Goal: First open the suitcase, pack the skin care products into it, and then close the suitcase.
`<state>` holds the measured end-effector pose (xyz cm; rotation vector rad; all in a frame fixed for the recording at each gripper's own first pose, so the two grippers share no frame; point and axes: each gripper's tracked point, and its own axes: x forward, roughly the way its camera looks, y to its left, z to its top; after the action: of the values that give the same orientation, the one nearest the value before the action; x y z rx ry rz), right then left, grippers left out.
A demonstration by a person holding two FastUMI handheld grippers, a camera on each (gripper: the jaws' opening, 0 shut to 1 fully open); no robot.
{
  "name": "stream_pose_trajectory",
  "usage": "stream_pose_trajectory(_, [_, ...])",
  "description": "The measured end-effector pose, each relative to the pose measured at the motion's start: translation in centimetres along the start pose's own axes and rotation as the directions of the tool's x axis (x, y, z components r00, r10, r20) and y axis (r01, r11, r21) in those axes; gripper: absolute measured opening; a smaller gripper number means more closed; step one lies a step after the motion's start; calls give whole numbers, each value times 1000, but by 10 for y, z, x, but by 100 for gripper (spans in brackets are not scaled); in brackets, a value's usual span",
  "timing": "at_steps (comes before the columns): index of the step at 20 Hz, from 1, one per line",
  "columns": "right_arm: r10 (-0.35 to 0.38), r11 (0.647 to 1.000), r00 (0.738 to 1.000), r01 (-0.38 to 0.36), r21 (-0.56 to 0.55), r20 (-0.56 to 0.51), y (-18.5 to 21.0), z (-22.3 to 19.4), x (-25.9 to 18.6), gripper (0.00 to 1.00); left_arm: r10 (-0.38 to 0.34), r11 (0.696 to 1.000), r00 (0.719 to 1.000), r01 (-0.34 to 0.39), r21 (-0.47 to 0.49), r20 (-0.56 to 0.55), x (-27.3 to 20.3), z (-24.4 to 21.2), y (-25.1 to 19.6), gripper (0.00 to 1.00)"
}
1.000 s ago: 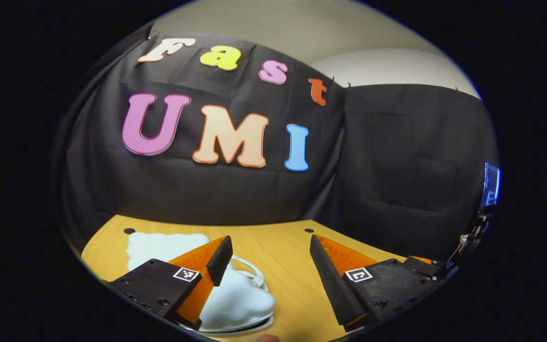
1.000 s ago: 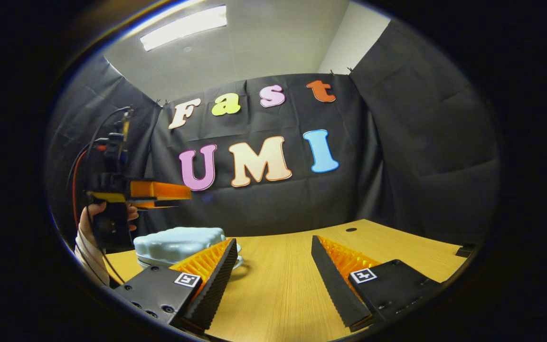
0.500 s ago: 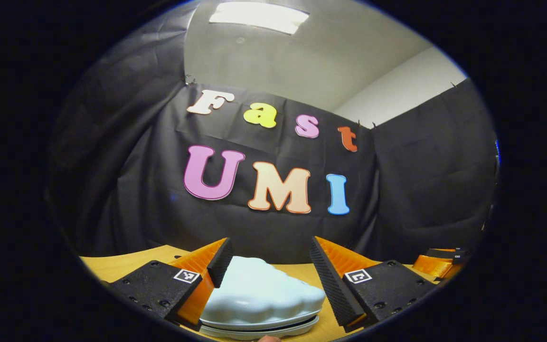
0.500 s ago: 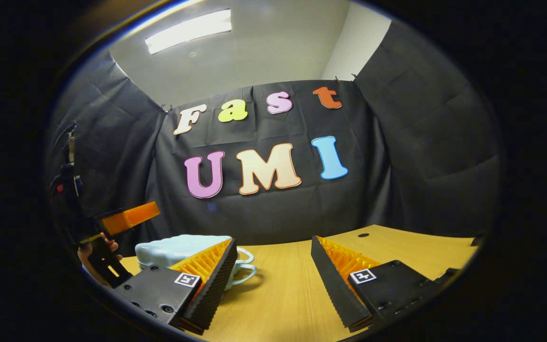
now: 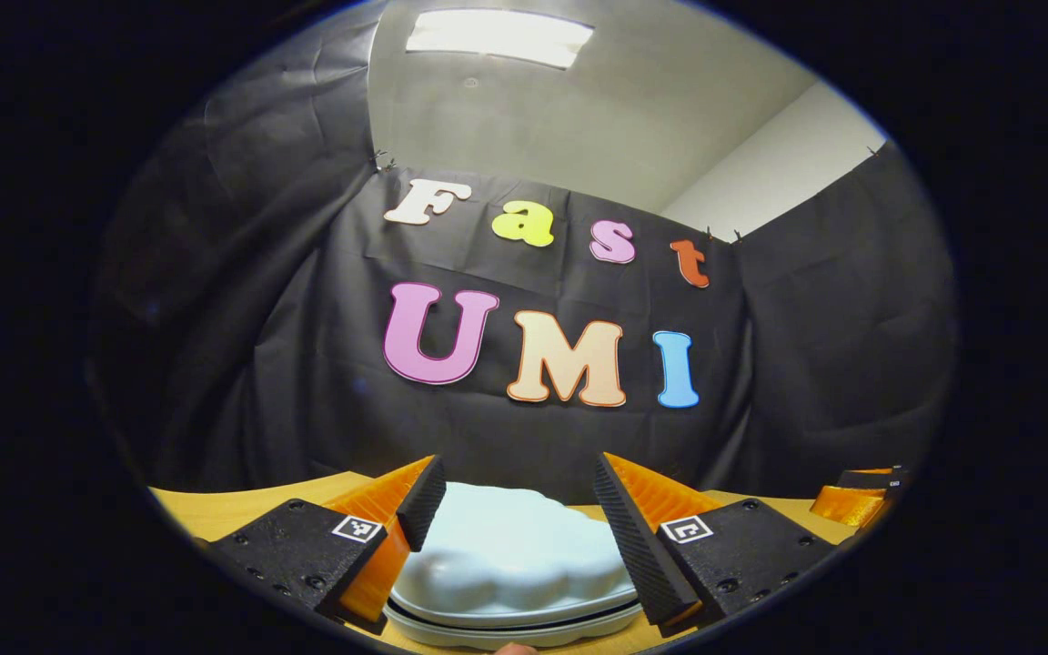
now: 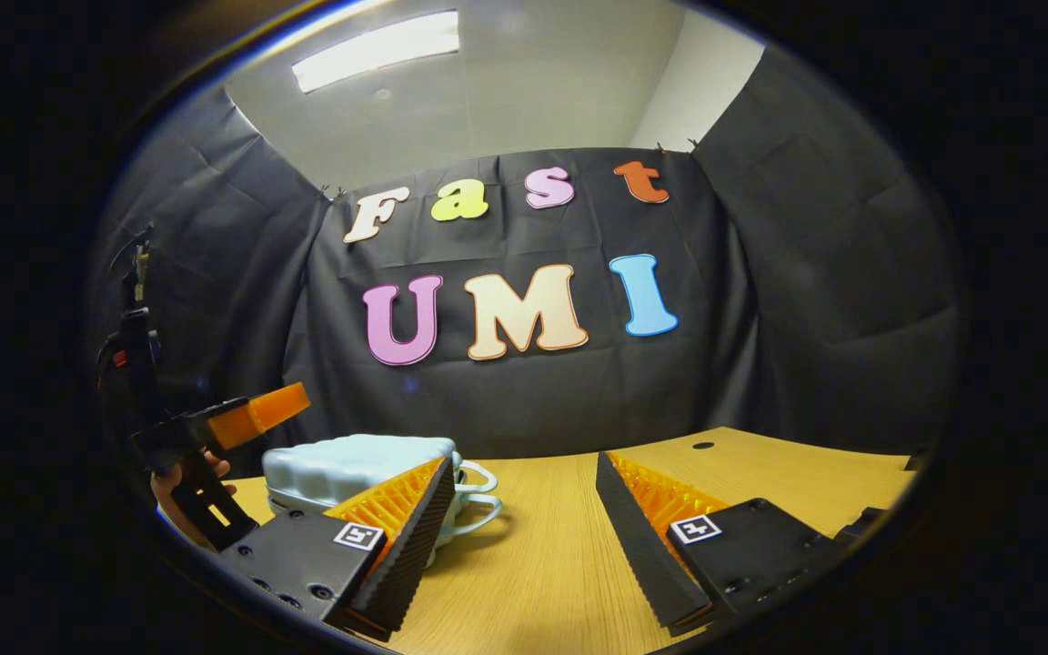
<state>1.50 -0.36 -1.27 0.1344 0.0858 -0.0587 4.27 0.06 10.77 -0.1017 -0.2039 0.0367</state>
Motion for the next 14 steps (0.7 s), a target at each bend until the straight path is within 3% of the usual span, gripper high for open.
stream_pose_trajectory(14, [-2, 1000, 1000, 2, 4, -4, -5, -1, -1, 98, -15, 1000, 999, 15, 15, -39, 2, -8, -7, 95])
